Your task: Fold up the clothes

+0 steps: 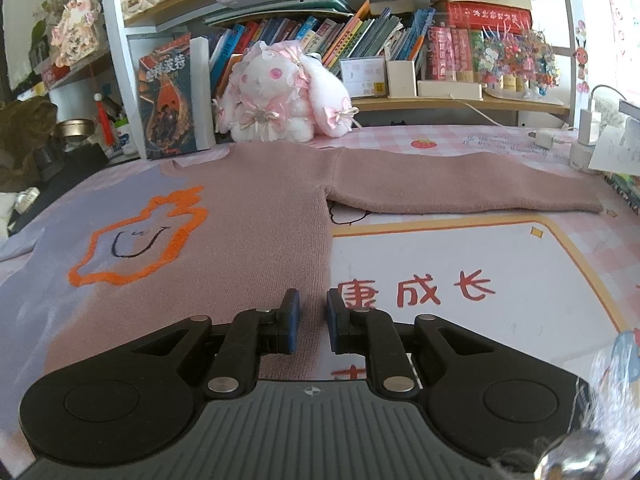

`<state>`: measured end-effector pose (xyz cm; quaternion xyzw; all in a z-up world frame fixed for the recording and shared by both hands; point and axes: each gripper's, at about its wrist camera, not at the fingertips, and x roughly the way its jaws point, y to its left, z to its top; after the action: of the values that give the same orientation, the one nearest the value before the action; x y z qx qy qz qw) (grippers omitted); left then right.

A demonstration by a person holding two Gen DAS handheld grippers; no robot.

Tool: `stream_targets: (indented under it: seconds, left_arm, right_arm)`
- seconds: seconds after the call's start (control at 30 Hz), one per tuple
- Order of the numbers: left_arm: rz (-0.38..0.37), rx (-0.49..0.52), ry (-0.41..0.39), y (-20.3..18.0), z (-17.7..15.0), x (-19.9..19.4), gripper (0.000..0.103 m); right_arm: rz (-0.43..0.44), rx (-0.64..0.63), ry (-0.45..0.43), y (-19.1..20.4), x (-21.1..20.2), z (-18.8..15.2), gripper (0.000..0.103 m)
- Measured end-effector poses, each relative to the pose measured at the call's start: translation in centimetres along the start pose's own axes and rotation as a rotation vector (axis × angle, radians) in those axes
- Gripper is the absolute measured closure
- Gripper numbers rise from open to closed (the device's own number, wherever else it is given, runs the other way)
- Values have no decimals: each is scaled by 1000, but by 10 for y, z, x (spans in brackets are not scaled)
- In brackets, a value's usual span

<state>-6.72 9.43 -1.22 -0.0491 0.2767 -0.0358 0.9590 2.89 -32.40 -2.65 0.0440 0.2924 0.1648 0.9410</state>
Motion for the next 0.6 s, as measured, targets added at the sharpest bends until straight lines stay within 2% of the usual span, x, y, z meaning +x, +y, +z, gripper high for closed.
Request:
stream_targets:
  seconds: [0.07, 0.13, 0.2, 0.3, 0.33, 0.37, 0.43, 0.6]
  left_arm:
    - [-8, -22, 13, 3, -3, 1, 37]
    - [-14, -23, 30, 4, -5, 4, 50]
    - [-15, -5, 30, 1, -7, 7, 71]
    - [-24, 14, 35, -3, -5, 14, 84]
    - [-30, 12, 37, -4, -4, 17, 90]
    - [-40, 7, 40, -4, -2, 19, 93]
    - [-54, 7, 45, -5, 1, 24, 95]
    - [-81, 36, 43, -18, 5, 35, 95]
  right_arm:
    - [24, 29, -1, 0, -11, -6, 69]
    - [54, 59, 2, 0, -22, -12, 67]
    - [56, 19, 14, 8, -31, -18, 68]
    - [24, -63, 26, 21, -36, -22, 77]
    - [26, -79, 28, 23, -36, -23, 84]
    - [26, -88, 27, 24, -36, -23, 89]
    - [24, -102, 25, 25, -35, -24, 91]
    - [-9, -85, 13, 21, -39, -26, 92]
